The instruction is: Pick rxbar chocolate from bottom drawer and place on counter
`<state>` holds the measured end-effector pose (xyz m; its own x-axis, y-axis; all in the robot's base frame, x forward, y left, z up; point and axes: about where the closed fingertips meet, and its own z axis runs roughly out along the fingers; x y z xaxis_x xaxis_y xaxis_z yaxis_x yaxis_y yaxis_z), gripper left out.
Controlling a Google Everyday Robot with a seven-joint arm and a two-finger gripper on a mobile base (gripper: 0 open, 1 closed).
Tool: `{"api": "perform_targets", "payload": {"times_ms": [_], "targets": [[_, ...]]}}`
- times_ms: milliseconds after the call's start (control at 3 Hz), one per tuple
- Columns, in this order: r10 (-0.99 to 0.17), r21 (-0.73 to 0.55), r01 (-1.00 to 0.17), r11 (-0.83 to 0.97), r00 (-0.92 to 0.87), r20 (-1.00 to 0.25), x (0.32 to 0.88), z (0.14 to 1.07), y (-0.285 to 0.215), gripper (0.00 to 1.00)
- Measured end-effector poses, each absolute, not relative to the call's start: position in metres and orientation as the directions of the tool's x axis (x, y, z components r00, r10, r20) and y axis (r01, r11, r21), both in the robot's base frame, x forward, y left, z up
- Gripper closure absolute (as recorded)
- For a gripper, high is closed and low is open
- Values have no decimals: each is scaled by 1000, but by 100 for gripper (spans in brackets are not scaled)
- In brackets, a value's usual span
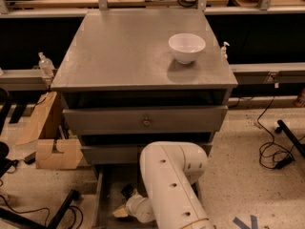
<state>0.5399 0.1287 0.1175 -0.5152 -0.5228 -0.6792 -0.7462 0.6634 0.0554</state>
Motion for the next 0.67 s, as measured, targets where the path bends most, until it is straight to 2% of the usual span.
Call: {"api": "perform_targets", "payload": {"times_ms": [333,667], "targets": [[-553,29,-745,666,-519,-652,543,105,129,38],[-552,29,-744,668,-521,-651,543,109,129,69]]}}
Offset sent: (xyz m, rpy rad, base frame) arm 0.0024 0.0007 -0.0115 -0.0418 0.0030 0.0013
